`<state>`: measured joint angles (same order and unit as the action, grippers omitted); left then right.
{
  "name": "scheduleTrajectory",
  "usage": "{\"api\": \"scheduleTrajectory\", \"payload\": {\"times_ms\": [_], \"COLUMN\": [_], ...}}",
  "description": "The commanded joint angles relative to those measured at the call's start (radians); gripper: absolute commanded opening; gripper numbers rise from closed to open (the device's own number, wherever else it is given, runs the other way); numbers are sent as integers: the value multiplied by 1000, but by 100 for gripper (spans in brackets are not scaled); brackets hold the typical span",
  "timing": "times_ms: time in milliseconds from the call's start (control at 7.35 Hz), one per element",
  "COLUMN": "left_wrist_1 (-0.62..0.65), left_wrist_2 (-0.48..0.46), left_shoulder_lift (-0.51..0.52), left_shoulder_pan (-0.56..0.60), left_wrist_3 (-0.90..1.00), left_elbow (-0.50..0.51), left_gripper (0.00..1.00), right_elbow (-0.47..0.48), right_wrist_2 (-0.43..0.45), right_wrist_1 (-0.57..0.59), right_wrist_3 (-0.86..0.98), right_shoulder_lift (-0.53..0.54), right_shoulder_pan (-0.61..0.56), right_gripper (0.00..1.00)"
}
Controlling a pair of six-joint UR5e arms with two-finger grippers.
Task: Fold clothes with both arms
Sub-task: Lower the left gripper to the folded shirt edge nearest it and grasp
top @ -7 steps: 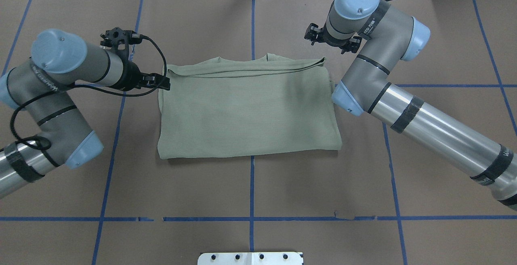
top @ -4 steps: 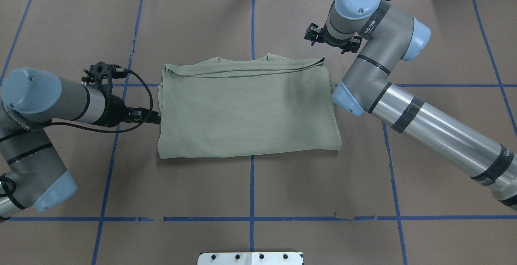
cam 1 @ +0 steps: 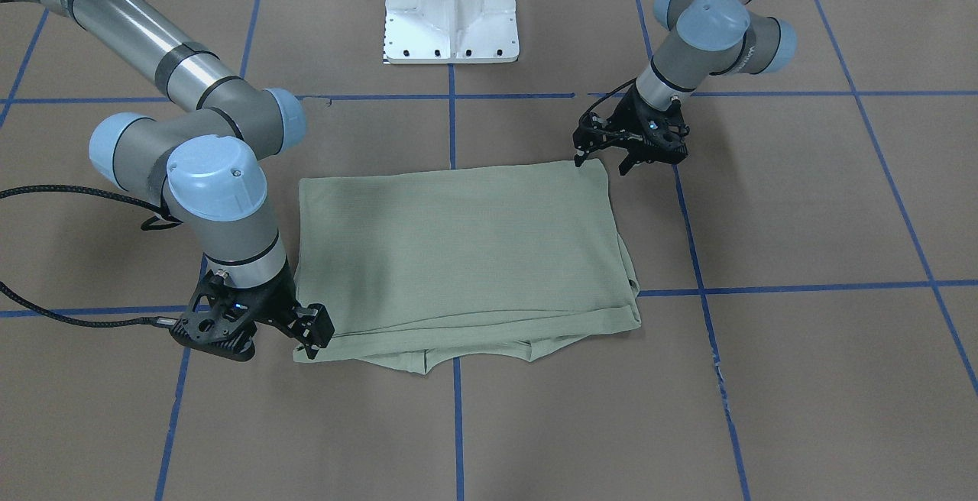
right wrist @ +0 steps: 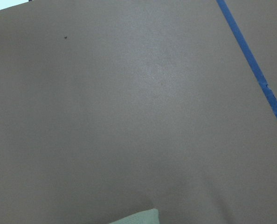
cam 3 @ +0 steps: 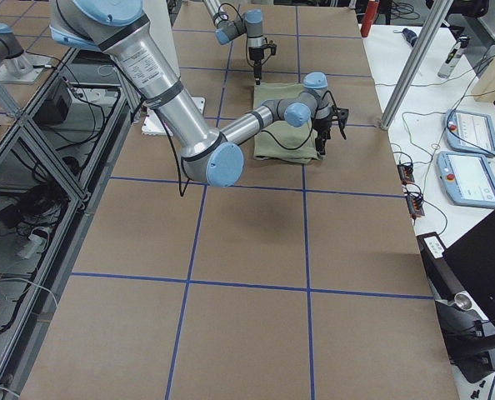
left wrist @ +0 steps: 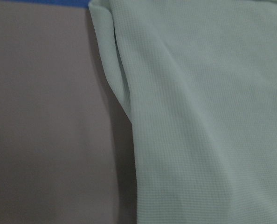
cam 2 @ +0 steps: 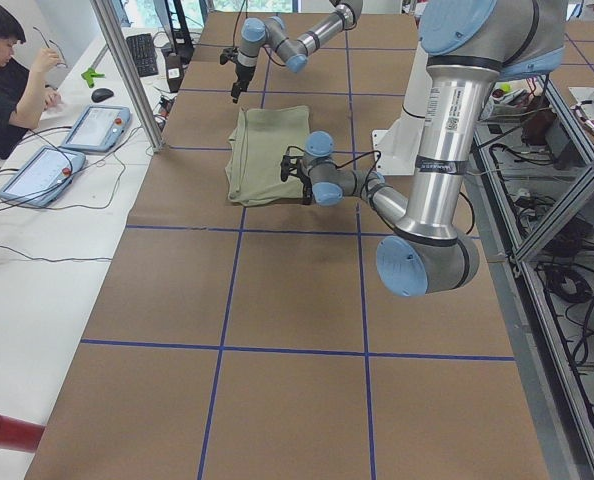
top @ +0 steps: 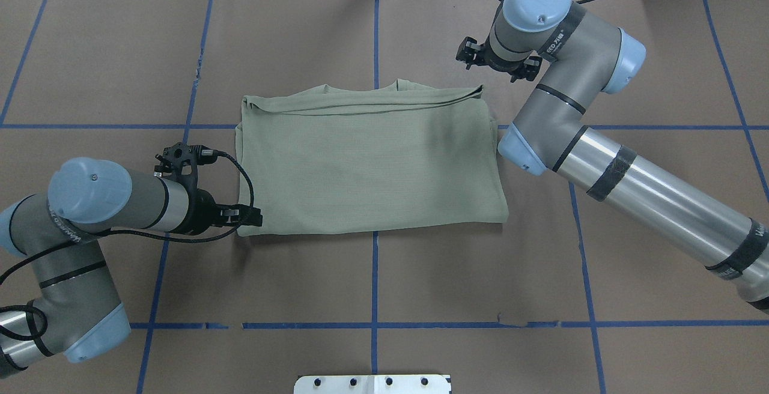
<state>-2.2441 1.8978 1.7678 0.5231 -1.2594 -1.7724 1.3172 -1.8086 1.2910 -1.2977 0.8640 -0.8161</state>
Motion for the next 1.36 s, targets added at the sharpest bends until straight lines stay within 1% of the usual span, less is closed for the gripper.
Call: {"api": "scheduleTrajectory", "payload": {"times_ms": [0,272,408,544,952,1089,1225], "left_wrist_1": [0,-2,-2,-15,-17,-12,-5], "left_wrist_2": [-2,0,0,0,7,10,10], "left_shoulder_lift": [13,19,19,18,4,-11,-31], "left_shoulder_pan": [-23,-25,-23,-23,-15,14,73], "left_wrist_3": [0,-1,-1,-1,11,76,206], "left_elbow": [17,22,22,22,10,-1,4], "left_gripper": [82,40,12,0,0,0,0], "right_elbow": [1,2,2,2,2,2,1], "right_wrist_2": [0,0,0,0,0,0,0], "right_wrist_1": [1,-1,-1,-1,-1,-1,-1], "right_wrist_3": [0,0,0,0,0,0,0], "right_shoulder_lift": [1,4,6,6,9,9,15], "right_shoulder_pan": [-2,-2,-2,-2,-2,-2,-2], "right_gripper": [100,100,100,100,100,100,100]}}
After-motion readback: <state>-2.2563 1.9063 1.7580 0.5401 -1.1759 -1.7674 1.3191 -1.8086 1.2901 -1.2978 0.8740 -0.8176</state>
